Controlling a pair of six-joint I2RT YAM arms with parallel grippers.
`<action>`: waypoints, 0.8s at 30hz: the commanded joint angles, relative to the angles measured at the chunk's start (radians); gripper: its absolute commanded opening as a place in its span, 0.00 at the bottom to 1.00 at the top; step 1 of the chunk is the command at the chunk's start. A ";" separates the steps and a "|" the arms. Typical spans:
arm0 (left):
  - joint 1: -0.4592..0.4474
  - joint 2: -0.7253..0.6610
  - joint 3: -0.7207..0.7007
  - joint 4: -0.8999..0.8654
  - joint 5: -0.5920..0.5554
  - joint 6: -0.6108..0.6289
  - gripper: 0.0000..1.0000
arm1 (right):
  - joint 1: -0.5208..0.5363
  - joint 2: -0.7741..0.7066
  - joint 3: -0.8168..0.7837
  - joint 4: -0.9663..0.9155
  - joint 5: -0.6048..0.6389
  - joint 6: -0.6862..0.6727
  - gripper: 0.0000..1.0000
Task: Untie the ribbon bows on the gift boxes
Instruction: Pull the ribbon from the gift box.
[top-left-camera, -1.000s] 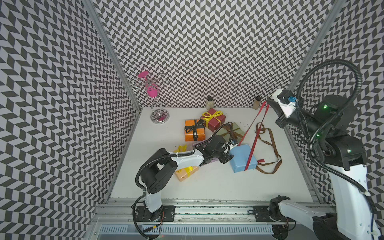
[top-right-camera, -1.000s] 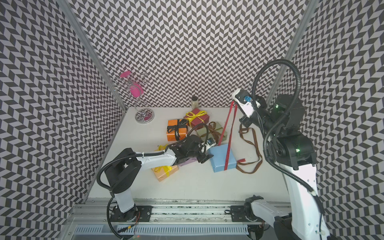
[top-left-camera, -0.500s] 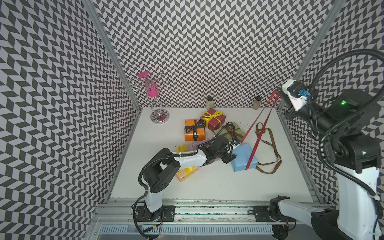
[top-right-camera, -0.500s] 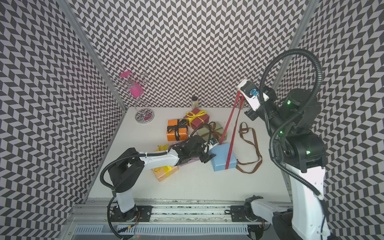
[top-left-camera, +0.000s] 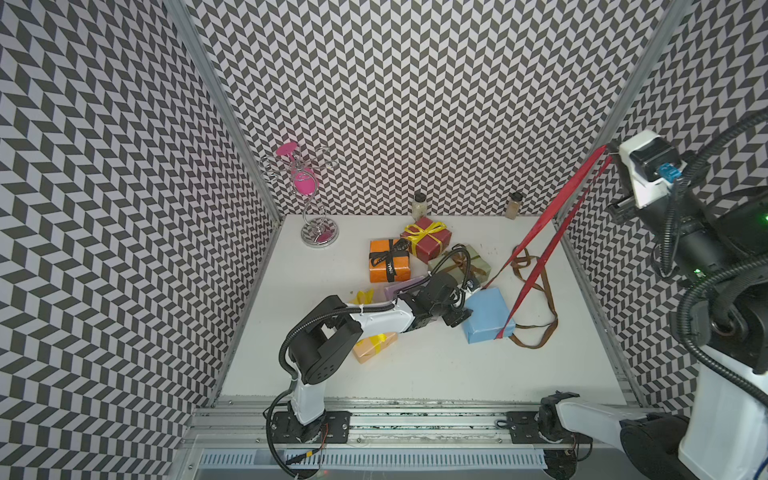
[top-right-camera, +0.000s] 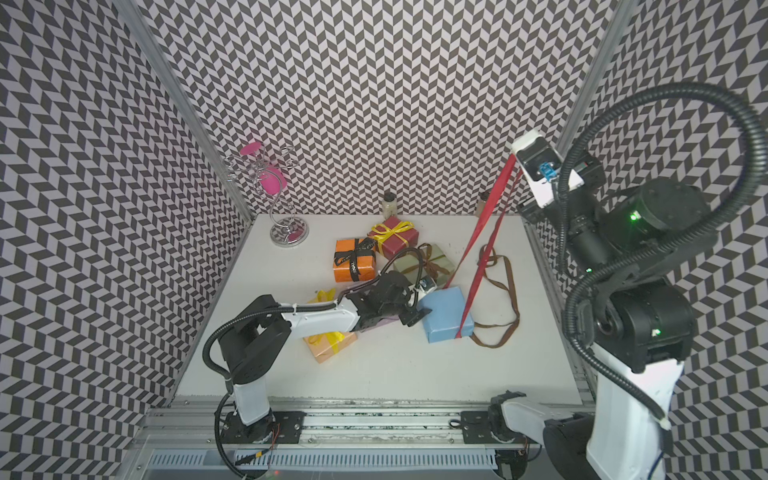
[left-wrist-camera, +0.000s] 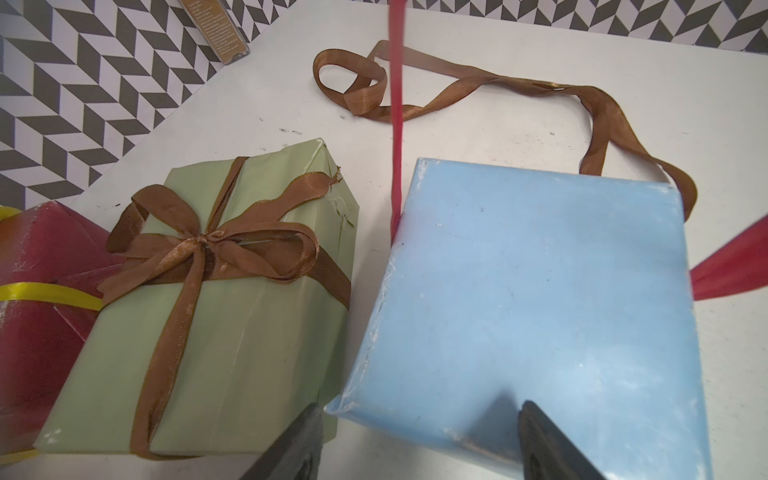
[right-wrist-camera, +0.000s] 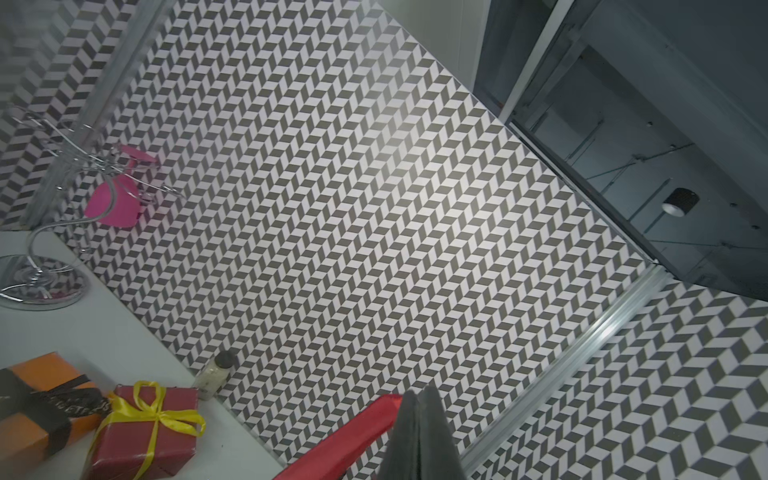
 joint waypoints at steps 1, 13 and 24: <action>-0.002 0.021 0.007 -0.007 -0.008 0.004 0.74 | -0.006 -0.025 -0.039 0.112 0.145 -0.023 0.00; 0.015 -0.013 0.003 -0.018 -0.011 0.013 0.74 | -0.007 -0.090 -0.250 0.348 0.400 -0.010 0.00; 0.031 -0.022 0.011 -0.033 0.002 0.015 0.74 | -0.009 -0.176 -0.380 0.515 0.518 -0.073 0.00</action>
